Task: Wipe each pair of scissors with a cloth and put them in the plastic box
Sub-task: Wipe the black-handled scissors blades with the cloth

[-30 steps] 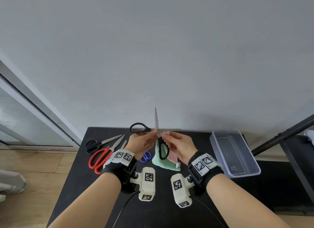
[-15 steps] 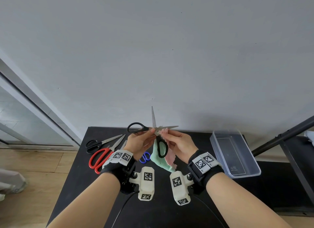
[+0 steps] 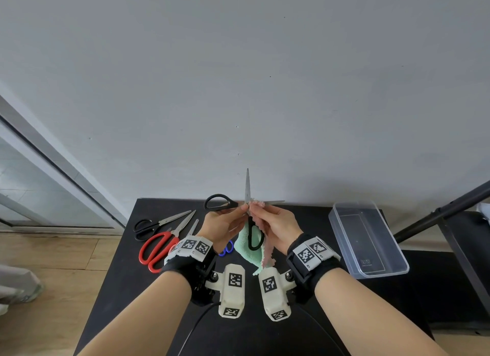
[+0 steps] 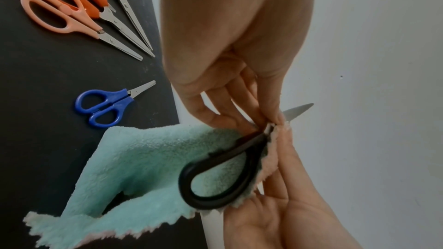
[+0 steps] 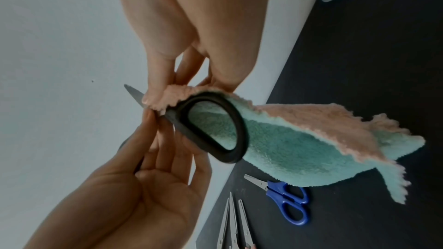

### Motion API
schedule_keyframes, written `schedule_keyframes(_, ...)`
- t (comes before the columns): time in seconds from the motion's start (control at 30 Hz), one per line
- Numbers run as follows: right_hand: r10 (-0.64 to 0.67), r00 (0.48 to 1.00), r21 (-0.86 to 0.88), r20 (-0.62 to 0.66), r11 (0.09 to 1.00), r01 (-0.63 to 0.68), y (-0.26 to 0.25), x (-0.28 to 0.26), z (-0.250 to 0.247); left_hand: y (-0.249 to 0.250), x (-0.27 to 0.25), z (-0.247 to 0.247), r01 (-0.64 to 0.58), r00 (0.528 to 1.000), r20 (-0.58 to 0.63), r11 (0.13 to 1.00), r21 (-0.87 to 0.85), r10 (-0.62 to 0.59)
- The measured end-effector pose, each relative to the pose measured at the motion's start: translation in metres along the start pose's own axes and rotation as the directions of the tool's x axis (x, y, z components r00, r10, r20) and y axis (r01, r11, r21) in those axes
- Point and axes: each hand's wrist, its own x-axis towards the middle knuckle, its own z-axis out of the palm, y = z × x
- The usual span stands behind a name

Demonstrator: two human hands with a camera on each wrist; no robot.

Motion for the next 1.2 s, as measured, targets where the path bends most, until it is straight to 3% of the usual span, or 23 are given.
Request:
schedule_keyframes(0.13, -0.074, 0.997, -0.05, -0.021, 0.996, 0.073, 0.004, 0.004, 0.002, -0.002, 0.0, -0.001, -0.012, 1.0, 0.019, 1.0, -0.012, 0.013)
schedule_keyframes(0.43, -0.115, 0.992, -0.186, -0.043, 0.977, 0.105, -0.002, 0.005, -0.008, 0.001, 0.005, -0.001, -0.048, 0.998, -0.024, 0.996, 0.073, 0.05)
schedule_keyframes(0.8, -0.167, 0.985, -0.153, -0.047, 0.976, 0.158, -0.01, 0.007, -0.023, 0.013, 0.005, -0.004, -0.078, 0.995, -0.05, 0.985, 0.151, 0.086)
schedule_keyframes(1.03, -0.136, 0.986, 0.038, -0.101, 0.989, 0.14, -0.032, 0.003, -0.049, 0.025, 0.005, -0.028, -0.075, 0.994, -0.079, 0.997, 0.033, 0.078)
schedule_keyframes(1.2, -0.029, 1.0, 0.264, -0.009, 0.964, 0.031, -0.021, -0.001, -0.028, 0.022, 0.003, -0.015, -0.033, 0.999, -0.024, 0.999, -0.013, 0.032)
